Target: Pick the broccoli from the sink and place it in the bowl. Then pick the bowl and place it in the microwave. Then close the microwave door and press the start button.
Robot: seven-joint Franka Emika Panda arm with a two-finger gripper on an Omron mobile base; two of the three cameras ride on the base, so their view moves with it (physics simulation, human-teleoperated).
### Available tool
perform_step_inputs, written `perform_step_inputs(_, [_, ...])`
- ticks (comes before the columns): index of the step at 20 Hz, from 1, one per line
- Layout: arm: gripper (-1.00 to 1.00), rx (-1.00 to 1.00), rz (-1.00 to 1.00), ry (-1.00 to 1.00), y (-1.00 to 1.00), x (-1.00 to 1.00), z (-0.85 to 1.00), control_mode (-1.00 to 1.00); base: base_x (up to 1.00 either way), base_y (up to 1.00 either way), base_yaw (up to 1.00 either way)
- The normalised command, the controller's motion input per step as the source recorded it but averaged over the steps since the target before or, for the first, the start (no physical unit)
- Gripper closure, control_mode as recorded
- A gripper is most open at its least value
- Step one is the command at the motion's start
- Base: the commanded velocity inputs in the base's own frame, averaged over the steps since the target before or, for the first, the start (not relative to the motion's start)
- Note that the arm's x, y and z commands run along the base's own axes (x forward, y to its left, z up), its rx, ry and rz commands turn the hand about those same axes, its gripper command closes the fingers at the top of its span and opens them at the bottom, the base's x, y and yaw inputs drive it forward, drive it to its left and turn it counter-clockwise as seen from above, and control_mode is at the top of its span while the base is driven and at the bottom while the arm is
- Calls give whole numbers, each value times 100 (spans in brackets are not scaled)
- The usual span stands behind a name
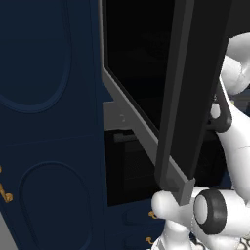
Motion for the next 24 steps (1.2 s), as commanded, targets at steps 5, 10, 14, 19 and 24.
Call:
perform_step_inputs(5, [-100, -38, -18, -12, -3, -30, 25, -100, 0, 0, 0])
perform_step_inputs(10, [-100, -49, -31, -20, 0, -15, -29, -100, 0, 0, 0])
perform_step_inputs(14, [-100, -45, -34, -22, -3, -22, -27, -100, 0, 0, 0])
perform_step_inputs(19, [-100, -37, -40, -14, -2, -45, 0, -100, 0, 0, 0])
perform_step_inputs(24, [-100, -33, -42, -14, 0, -45, 0, -100, 0, 0, 0])
